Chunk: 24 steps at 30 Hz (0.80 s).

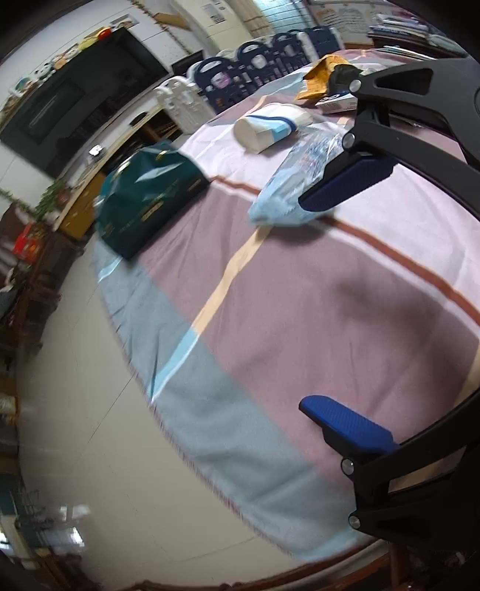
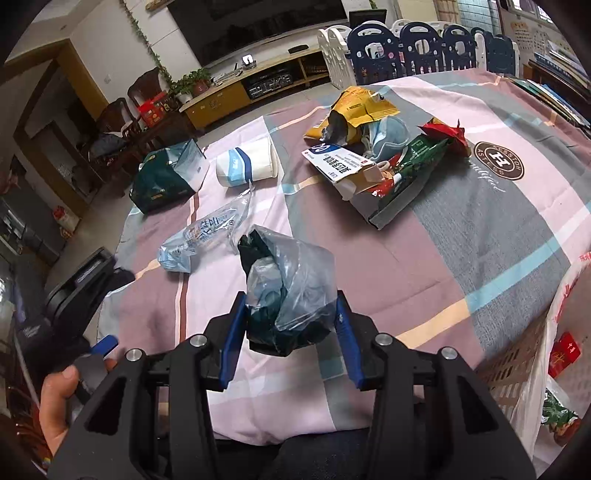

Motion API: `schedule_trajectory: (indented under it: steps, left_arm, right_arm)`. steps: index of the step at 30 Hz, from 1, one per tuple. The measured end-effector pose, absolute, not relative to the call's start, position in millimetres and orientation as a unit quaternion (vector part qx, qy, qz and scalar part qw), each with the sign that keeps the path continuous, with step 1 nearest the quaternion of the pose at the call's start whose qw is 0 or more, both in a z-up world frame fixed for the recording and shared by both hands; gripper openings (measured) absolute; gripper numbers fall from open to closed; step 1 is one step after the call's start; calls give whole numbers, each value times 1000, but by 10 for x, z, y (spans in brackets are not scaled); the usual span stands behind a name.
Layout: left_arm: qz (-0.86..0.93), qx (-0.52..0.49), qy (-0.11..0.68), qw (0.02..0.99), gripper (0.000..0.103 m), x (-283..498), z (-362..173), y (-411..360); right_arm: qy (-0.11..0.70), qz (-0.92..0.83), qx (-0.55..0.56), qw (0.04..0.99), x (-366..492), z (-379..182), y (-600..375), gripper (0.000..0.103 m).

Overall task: Collect trash
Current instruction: 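Grasp the clear plastic bottle bag with the left tool while the right tool holds the cloth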

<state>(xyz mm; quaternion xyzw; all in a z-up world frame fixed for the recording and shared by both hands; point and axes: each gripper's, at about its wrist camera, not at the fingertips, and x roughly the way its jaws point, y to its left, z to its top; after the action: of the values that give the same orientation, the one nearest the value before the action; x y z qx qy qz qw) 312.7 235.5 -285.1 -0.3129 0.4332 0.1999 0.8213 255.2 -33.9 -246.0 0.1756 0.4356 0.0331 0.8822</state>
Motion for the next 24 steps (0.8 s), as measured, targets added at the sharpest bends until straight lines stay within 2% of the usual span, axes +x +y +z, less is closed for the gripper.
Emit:
schedule_trajectory:
  steps: [3,9,11,13,14,17,18,24]
  left_arm:
    - [159,-307,439,829,99,3427,-2853,2188]
    - [107,-204,462,857,99,3892,-2890,1752]
    - [101,-180,463,862,89,3912,-2926,1671]
    - [85,-171,461,867,71,3909,-2938,1634]
    - [85,-164,457,870,64,3900,-2929,1621]
    - [78,-145,454,876,53,3879,-2924,1598]
    - [81,-133,452,878,25,3866,-2918,1578]
    - [85,-136,434,887,18,3651,-2809,1583]
  right_arm:
    - [432,36,171,885,2538,-2449,-322,46]
    - [432,40,187,881,2548,-2472,-385,46]
    - [432,43,190,881,2549,-2477,-395,46]
    - [431,44,193,880,2552,-2477,-399,46]
    - [431,44,194,880,2555,-2478,-402,46]
    - [429,43,198,880,2549,-2480,-419,46]
    - [429,43,199,880,2548,-2480,-422,46]
    - [426,41,205,880,2531,-2481,-451,46]
